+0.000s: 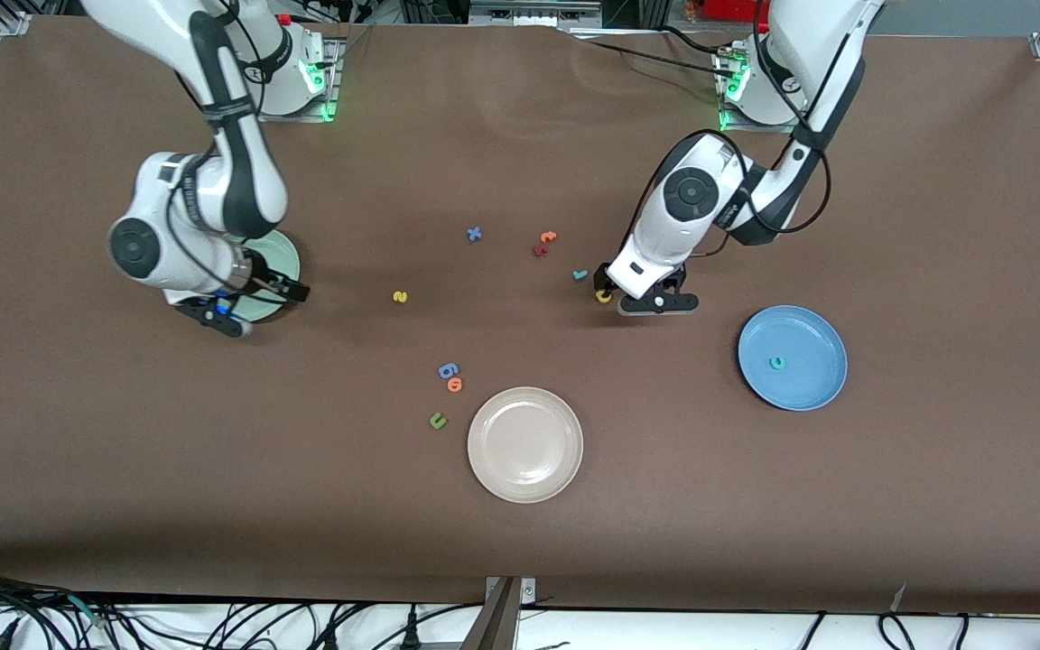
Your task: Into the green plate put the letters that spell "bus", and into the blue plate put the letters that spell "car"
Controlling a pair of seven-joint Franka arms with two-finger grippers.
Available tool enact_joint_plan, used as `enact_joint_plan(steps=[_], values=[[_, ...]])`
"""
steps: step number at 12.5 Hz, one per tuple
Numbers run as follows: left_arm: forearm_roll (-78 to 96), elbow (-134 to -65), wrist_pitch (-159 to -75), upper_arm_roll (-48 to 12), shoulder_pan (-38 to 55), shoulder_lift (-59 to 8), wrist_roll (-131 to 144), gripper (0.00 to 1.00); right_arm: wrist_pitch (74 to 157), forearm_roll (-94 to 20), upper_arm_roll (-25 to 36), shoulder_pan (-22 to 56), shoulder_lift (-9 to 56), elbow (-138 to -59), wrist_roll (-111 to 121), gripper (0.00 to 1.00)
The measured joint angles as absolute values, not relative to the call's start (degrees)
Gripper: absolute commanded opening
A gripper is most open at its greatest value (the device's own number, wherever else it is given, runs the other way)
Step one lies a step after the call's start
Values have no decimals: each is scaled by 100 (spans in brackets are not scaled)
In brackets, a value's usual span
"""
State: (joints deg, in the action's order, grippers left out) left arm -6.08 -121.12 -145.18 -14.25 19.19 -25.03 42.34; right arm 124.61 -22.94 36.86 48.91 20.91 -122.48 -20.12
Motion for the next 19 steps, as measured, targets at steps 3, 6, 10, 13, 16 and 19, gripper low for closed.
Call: enact_joint_plan(steps=[3, 6, 10, 13, 16, 19], values=[[-973, -11796, -14521, -1425, 2052, -2921, 4745, 98, 13215, -2294, 3633, 5567, 2158, -12254, -2126, 99], [-992, -11636, -14521, -1424, 2104, -3076, 4835, 90, 14196, -2294, 3335, 5980, 2395, -12288, -2168, 99], [-993, -11633, -14516, -1424, 2178, -3096, 4888, 78, 15393, -2299, 2796, 6012, 3036, -12311, -2538, 94], [-993, -11633, -14485, -1425, 2271, -3116, 4962, 68, 15553, -2384, 2761, 6007, 3248, -12310, -2651, 81], [-994, -11634, -14450, -1425, 2318, -3153, 5034, 58, 15553, -2534, 2725, 6009, 3239, -12298, -2776, 81], [-994, -11633, -14446, -1420, 2320, -3165, 5042, 48, 15553, -2568, 2651, 6013, 3229, -12280, -2923, 79]])
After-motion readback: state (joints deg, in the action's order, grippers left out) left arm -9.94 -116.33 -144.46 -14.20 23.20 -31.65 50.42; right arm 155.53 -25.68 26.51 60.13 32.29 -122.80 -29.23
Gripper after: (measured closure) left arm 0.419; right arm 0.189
